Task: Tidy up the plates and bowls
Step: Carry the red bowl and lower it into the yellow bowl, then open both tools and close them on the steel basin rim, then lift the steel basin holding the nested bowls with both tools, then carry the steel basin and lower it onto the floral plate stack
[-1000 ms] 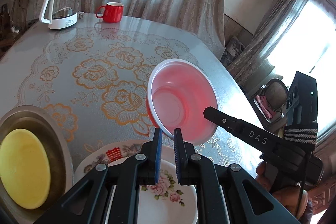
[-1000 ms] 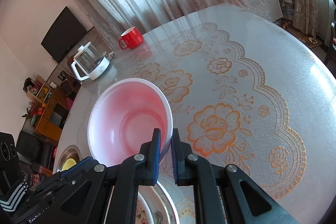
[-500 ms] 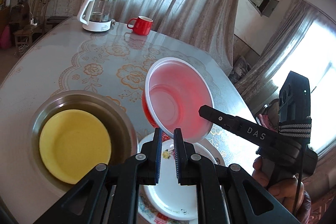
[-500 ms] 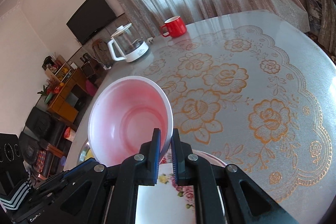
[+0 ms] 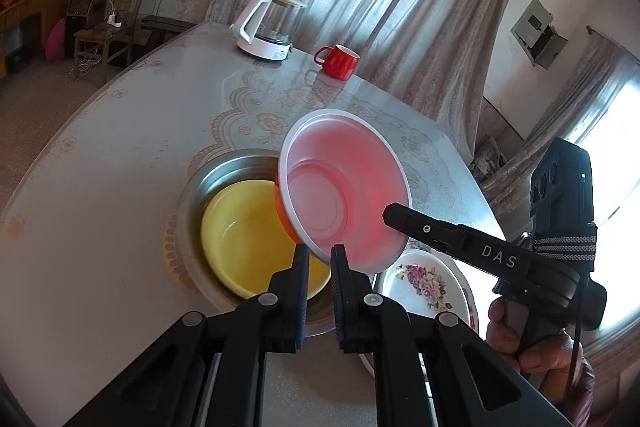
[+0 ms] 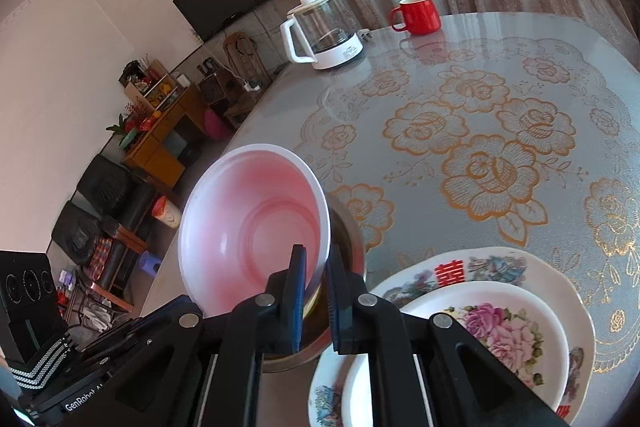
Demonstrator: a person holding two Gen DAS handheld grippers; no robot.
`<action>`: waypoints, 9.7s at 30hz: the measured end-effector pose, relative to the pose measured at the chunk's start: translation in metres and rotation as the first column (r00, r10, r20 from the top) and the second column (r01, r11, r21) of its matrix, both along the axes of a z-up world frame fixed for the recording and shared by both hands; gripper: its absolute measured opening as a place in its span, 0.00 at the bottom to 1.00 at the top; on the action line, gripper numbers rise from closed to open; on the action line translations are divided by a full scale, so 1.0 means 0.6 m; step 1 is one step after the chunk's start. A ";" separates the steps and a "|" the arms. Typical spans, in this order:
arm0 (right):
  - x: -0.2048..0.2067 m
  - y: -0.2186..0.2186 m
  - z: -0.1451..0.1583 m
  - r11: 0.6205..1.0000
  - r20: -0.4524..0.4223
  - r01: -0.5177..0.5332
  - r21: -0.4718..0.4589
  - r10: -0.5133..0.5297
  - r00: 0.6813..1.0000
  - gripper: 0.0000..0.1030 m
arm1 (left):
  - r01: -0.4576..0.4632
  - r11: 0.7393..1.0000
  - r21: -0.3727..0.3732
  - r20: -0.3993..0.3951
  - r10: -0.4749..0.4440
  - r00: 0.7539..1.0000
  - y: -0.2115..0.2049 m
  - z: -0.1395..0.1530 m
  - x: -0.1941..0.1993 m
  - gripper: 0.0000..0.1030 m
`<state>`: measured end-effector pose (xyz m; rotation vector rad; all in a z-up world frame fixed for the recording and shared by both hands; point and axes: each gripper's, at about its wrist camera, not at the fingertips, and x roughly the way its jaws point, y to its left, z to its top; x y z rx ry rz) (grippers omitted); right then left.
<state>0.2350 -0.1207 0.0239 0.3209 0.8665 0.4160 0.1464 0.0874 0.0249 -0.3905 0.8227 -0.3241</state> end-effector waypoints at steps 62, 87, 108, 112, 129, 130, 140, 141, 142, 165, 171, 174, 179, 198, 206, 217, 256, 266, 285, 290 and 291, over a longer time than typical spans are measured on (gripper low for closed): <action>0.030 0.133 -0.072 0.880 0.016 -0.046 -0.473 0.061 0.998 0.09 | -0.121 0.967 0.225 0.018 0.119 0.993 0.030 -0.061 -0.013 0.10; -0.005 0.067 -0.026 0.958 0.064 -0.001 -0.285 0.020 0.998 0.19 | -0.167 0.960 0.226 0.010 0.169 0.986 0.039 -0.063 -0.012 0.10; 0.032 0.047 -0.066 0.947 -0.020 0.010 -0.320 -0.017 1.000 0.15 | -0.213 0.956 0.200 -0.008 0.219 0.976 0.066 -0.066 0.020 0.11; 0.035 0.049 -0.068 0.949 -0.032 0.005 -0.315 -0.016 0.999 0.15 | -0.197 0.958 0.206 -0.004 0.202 0.979 0.062 -0.064 0.030 0.17; 0.045 0.052 -0.074 0.949 -0.033 -0.025 -0.314 0.015 0.999 0.18 | -0.118 0.980 0.159 -0.055 0.128 0.990 0.061 -0.090 0.071 0.18; 0.046 0.053 -0.075 0.949 -0.034 -0.022 -0.314 0.012 0.999 0.18 | -0.122 0.979 0.161 -0.054 0.132 0.990 0.061 -0.090 0.073 0.20; 0.051 0.053 -0.076 0.946 -0.036 -0.014 -0.323 0.002 0.999 0.16 | -0.165 0.979 0.120 -0.051 0.172 0.984 0.069 -0.096 0.065 0.28; 0.050 0.054 -0.076 0.947 -0.037 -0.014 -0.322 0.002 0.999 0.16 | -0.162 0.979 0.123 -0.048 0.169 0.984 0.068 -0.095 0.065 0.28; 0.051 0.054 -0.076 0.946 -0.036 -0.013 -0.323 0.002 0.999 0.16 | -0.155 0.980 0.122 -0.045 0.162 0.986 0.066 -0.093 0.063 0.25; 0.051 0.067 -0.078 0.935 -0.031 -0.029 -0.353 0.019 0.999 0.18 | -0.175 0.961 0.213 0.008 0.177 0.984 0.050 -0.085 0.053 0.19; 0.053 0.066 -0.081 0.937 -0.041 -0.028 -0.348 0.015 0.999 0.18 | -0.200 0.960 0.194 0.021 0.200 0.980 0.055 -0.087 0.057 0.19; 0.054 0.066 -0.081 0.937 -0.043 -0.027 -0.349 0.013 0.999 0.19 | -0.226 0.953 0.202 0.020 0.226 0.974 0.057 -0.089 0.062 0.24; 0.056 0.066 -0.081 0.939 -0.048 -0.026 -0.344 0.010 0.999 0.19 | -0.239 0.952 0.192 0.015 0.240 0.971 0.061 -0.093 0.066 0.26; 0.049 0.080 -0.082 0.943 -0.054 -0.049 -0.329 0.033 0.998 0.17 | -0.246 0.958 0.147 -0.009 0.250 0.968 0.076 -0.090 0.024 0.15; 0.030 0.108 -0.078 0.940 -0.050 -0.098 -0.325 0.087 0.995 0.17 | -0.265 0.958 0.112 -0.018 0.269 0.963 0.098 -0.092 -0.020 0.15; -0.016 0.126 -0.076 0.954 -0.050 -0.136 -0.268 0.127 0.991 0.17 | -0.292 0.953 0.079 -0.019 0.295 0.955 0.117 -0.090 -0.075 0.15; -0.148 -0.067 -0.002 0.992 0.085 0.100 -0.071 -0.094 0.992 0.17 | -0.047 0.990 0.135 0.141 0.028 0.990 -0.046 0.021 -0.081 0.15; -0.176 -0.158 0.019 0.963 0.118 0.261 -0.069 -0.252 0.961 0.17 | 0.087 0.987 0.133 0.136 -0.105 0.985 -0.140 0.037 -0.037 0.15; -0.164 -0.202 -0.059 0.934 0.016 0.312 -0.171 -0.314 0.949 0.17 | 0.142 0.972 0.188 -0.003 -0.144 0.990 -0.187 -0.049 -0.012 0.16; -0.165 -0.195 -0.063 0.930 0.030 0.311 -0.199 -0.311 0.950 0.16 | 0.142 0.969 0.201 0.009 -0.146 0.989 -0.189 -0.048 -0.017 0.16; -0.164 -0.195 -0.063 0.929 0.028 0.310 -0.201 -0.311 0.950 0.16 | 0.142 0.970 0.196 0.008 -0.147 0.989 -0.188 -0.048 -0.017 0.16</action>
